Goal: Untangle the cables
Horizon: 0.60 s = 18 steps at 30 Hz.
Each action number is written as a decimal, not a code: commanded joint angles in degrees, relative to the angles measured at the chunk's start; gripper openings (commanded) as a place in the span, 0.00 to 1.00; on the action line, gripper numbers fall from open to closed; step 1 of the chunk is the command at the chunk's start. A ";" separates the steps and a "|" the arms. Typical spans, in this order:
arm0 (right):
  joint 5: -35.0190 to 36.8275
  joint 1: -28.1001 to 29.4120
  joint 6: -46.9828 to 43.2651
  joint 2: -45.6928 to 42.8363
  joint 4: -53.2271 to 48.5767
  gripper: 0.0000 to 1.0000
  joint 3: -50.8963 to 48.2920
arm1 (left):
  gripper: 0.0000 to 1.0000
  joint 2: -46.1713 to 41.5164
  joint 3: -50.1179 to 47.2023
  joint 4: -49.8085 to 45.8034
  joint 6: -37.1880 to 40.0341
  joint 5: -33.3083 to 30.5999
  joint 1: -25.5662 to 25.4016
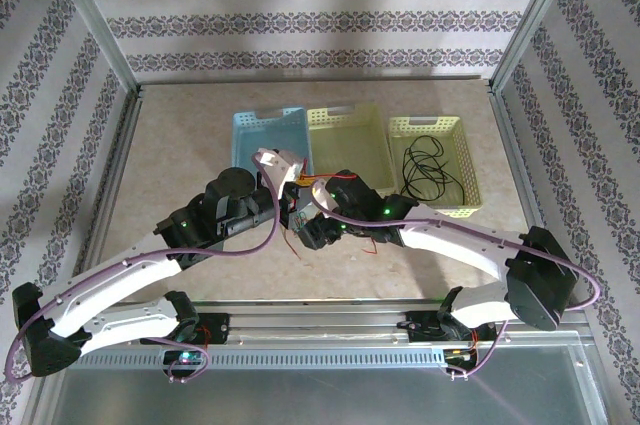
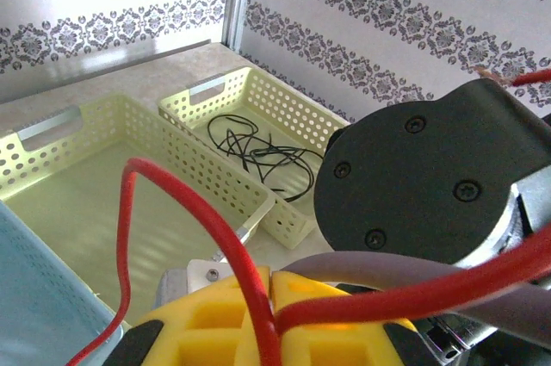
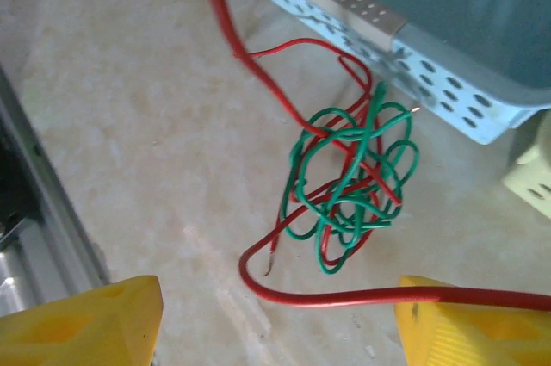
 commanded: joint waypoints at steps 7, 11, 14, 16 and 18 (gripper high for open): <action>-0.54 -4.86 6.64 2.82 7.78 0.71 -3.38 | 0.00 -1.27 0.35 4.01 -0.75 2.11 -0.71; -3.23 -5.54 8.40 5.96 10.39 0.61 -2.77 | 0.00 -0.60 -0.23 4.96 -1.23 2.47 -0.88; -4.19 -6.19 9.94 7.26 11.58 0.36 -2.46 | 0.00 -0.69 -0.84 5.33 -1.69 1.77 -0.89; -3.44 -6.44 10.23 6.38 12.13 0.09 -3.14 | 0.00 -1.14 -1.61 5.41 -2.33 -0.76 -0.89; -1.23 -6.76 10.12 3.58 11.60 0.00 -4.51 | 0.00 -1.93 -3.00 4.93 -3.38 -7.06 -0.89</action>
